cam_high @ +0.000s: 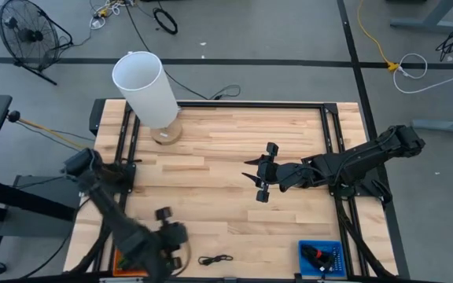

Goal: Pick & Place USB Port
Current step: Put the black charger cable into the blue bin

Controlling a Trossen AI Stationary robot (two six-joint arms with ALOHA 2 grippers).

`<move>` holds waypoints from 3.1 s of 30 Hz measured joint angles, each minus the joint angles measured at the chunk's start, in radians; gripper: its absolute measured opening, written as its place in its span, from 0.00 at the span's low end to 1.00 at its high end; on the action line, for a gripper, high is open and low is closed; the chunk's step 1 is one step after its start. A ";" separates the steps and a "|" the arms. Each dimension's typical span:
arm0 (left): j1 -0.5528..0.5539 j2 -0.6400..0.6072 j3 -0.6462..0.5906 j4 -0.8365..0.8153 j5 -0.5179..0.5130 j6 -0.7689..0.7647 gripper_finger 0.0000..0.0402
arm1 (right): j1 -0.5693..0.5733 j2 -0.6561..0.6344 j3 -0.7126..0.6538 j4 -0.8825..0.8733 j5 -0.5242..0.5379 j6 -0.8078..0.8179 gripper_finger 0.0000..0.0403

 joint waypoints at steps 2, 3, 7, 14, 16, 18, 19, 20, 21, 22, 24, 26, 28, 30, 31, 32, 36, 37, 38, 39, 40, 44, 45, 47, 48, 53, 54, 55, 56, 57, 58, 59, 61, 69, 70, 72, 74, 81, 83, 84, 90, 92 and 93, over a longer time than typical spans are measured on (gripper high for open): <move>0.051 0.000 -0.002 0.071 0.034 0.128 0.14 | 0.000 0.000 0.000 0.000 0.000 0.000 0.41; 0.073 0.001 -0.006 0.112 0.055 0.183 0.14 | 0.000 0.000 0.000 0.000 0.000 0.000 0.41; 0.152 0.002 -0.041 0.298 0.175 0.320 0.14 | 0.000 0.000 0.000 0.000 -0.001 0.000 0.41; 0.214 0.003 -0.170 0.501 0.360 0.366 0.14 | 0.000 0.000 0.000 -0.001 -0.002 0.000 0.41; 0.215 0.003 -0.207 0.534 0.381 0.366 0.14 | 0.000 0.000 0.000 -0.001 -0.002 0.000 0.41; 0.215 0.003 -0.248 0.613 0.419 0.366 0.14 | 0.000 0.000 0.000 0.000 -0.001 0.000 0.41; 0.215 0.003 -0.269 0.666 0.449 0.366 0.14 | 0.000 0.000 0.000 -0.001 -0.001 0.000 0.41; 0.215 0.003 -0.292 0.720 0.477 0.365 0.14 | 0.000 0.000 0.000 -0.001 -0.001 0.000 0.41; 0.215 0.003 -0.312 0.770 0.495 0.366 0.15 | 0.000 0.000 0.000 0.000 -0.001 0.000 0.41; 0.215 0.003 -0.329 0.805 0.504 0.365 0.16 | 0.000 0.000 0.000 0.000 -0.001 0.000 0.41; 0.213 0.003 -0.351 0.827 0.507 0.364 0.18 | 0.000 0.000 0.000 0.000 -0.001 0.000 0.41; 0.213 0.003 -0.366 0.827 0.508 0.363 0.21 | 0.000 0.000 0.000 0.000 -0.001 0.000 0.41; 0.213 0.003 -0.377 0.835 0.495 0.363 0.24 | 0.000 0.000 0.000 0.000 -0.001 0.000 0.41; 0.213 0.004 -0.395 0.877 0.487 0.363 0.27 | 0.000 0.000 0.000 0.000 -0.001 0.000 0.41; 0.215 0.008 -0.400 0.890 0.486 0.363 0.29 | 0.000 0.000 0.000 0.000 -0.001 0.000 0.41; 0.218 0.017 -0.400 0.901 0.485 0.363 0.31 | 0.000 0.000 0.000 0.000 -0.001 0.000 0.41; 0.221 0.071 -0.399 0.959 0.491 0.371 0.39 | 0.000 0.000 0.000 0.000 -0.001 0.000 0.41; 0.221 0.086 -0.399 0.964 0.491 0.371 0.40 | 0.000 0.000 0.000 -0.001 -0.001 0.000 0.41; 0.221 0.101 -0.400 0.968 0.492 0.370 0.42 | 0.000 0.000 0.000 0.000 -0.001 0.000 0.41; 0.221 0.116 -0.400 0.975 0.492 0.369 0.43 | 0.000 0.000 0.000 0.000 -0.001 0.000 0.41; 0.222 0.132 -0.400 0.981 0.492 0.365 0.44 | 0.000 0.000 0.000 -0.001 -0.001 0.001 0.41; 0.226 0.169 -0.400 1.005 0.508 0.321 0.46 | 0.000 0.000 0.000 0.000 -0.001 0.004 0.41; 0.226 0.169 -0.400 1.011 0.510 0.320 0.46 | 0.000 0.000 0.000 -0.001 -0.001 0.004 0.41; 0.229 0.177 -0.398 1.064 0.509 0.320 0.46 | 0.000 0.000 0.000 -0.001 -0.001 0.005 0.41; 0.230 0.180 -0.398 1.074 0.510 0.321 0.46 | 0.000 0.000 0.000 -0.001 -0.001 0.005 0.41; 0.231 0.204 -0.398 1.101 0.537 0.292 0.45 | 0.000 0.000 0.000 -0.002 -0.001 0.005 0.41; 0.232 0.212 -0.397 1.108 0.550 0.291 0.45 | 0.000 0.000 0.000 -0.002 -0.001 0.006 0.41; 0.232 0.218 -0.396 1.115 0.558 0.288 0.45 | 0.000 0.000 0.000 -0.001 -0.001 0.006 0.41; 0.232 0.227 -0.396 1.116 0.560 0.285 0.45 | 0.000 0.000 0.000 -0.002 -0.001 0.006 0.41; 0.232 0.231 -0.395 1.116 0.561 0.279 0.45 | 0.000 0.000 0.000 -0.002 -0.001 0.007 0.41; 0.232 0.231 -0.395 1.116 0.563 0.273 0.45 | 0.000 0.000 0.000 -0.001 -0.001 0.008 0.41; 0.233 0.232 -0.395 1.112 0.564 0.270 0.44 | 0.000 0.000 0.000 -0.001 -0.001 0.008 0.41; 0.233 0.233 -0.396 1.109 0.563 0.268 0.39 | 0.000 0.000 0.000 -0.001 -0.002 0.008 0.41; 0.232 0.236 -0.396 1.104 0.577 0.265 0.03 | 0.000 0.000 0.000 -0.001 -0.001 0.008 0.41; 0.232 0.237 -0.396 1.104 0.578 0.265 0.03 | 0.000 0.000 0.000 -0.001 -0.002 0.008 0.41; 0.232 0.237 -0.396 1.103 0.580 0.266 0.02 | 0.000 0.000 0.000 -0.001 -0.001 0.008 0.41; 0.233 0.231 -0.397 1.101 0.573 0.279 0.02 | 0.000 0.000 0.000 -0.001 -0.001 0.008 0.41; 0.269 0.177 -0.403 1.044 0.567 0.387 0.01 | 0.000 0.000 0.000 -0.001 -0.002 0.007 0.41; 0.288 0.147 -0.404 1.031 0.539 0.418 0.01 | 0.000 0.000 0.000 -0.001 -0.002 0.007 0.41; 0.297 0.128 -0.404 1.015 0.524 0.434 0.01 | 0.000 0.000 0.000 -0.001 -0.002 0.007 0.41; 0.358 -0.001 -0.403 0.943 0.420 0.546 0.01 | 0.000 0.000 0.000 -0.001 -0.002 0.007 0.41; 0.375 -0.060 -0.402 0.927 0.376 0.593 0.01 | 0.000 0.000 0.000 -0.002 -0.002 0.007 0.41; 0.385 -0.089 -0.402 0.929 0.357 0.619 0.01 | 0.000 0.000 0.000 -0.001 -0.002 0.007 0.41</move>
